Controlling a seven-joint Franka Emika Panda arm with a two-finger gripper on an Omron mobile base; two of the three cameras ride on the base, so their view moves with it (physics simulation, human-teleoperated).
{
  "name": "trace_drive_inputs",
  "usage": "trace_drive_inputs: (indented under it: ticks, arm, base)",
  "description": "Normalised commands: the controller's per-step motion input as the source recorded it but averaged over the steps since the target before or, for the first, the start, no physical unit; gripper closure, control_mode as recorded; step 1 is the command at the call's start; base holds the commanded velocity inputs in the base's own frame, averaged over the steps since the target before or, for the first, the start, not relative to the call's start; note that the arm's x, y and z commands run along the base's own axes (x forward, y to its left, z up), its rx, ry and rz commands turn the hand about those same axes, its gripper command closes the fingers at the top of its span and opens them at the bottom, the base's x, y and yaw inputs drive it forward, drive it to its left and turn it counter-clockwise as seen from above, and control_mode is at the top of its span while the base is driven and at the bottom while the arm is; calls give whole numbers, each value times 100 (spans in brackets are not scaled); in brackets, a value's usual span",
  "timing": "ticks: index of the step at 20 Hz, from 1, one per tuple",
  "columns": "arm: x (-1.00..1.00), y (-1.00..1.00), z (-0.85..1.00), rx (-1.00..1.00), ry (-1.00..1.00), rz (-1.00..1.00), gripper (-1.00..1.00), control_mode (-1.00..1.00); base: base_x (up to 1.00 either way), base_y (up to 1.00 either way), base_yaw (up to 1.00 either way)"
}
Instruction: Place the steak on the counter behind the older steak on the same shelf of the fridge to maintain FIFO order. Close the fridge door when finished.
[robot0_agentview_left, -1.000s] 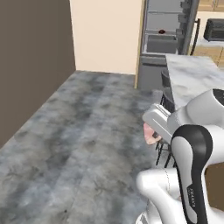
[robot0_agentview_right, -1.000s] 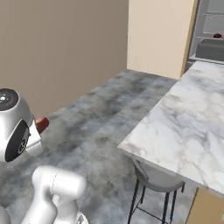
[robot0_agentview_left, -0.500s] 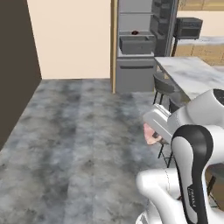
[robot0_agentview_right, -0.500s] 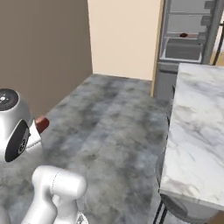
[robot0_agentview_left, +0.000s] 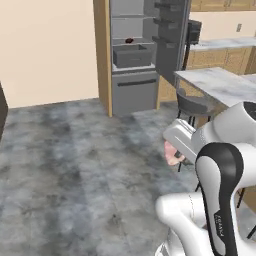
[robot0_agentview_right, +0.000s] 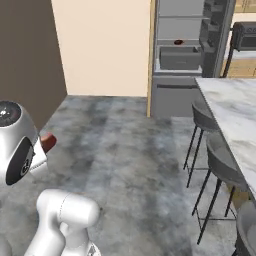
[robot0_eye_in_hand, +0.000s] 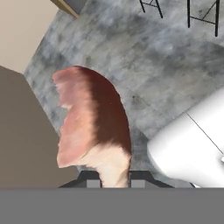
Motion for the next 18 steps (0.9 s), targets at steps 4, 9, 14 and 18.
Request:
trace_drive_inputs:
  ticks: [4,9,14,18]
  arm:
    - [0,0,0,0,0,0,100,100]
    - [0,0,0,0,0,0,100,100]
    - [0,0,0,0,0,0,100,100]
    - [0,0,0,0,0,0,100,100]
  base:
    - [100,95,-45]
    - [100,89,-44]
    - [100,81,-41]
    - [100,73,-38]
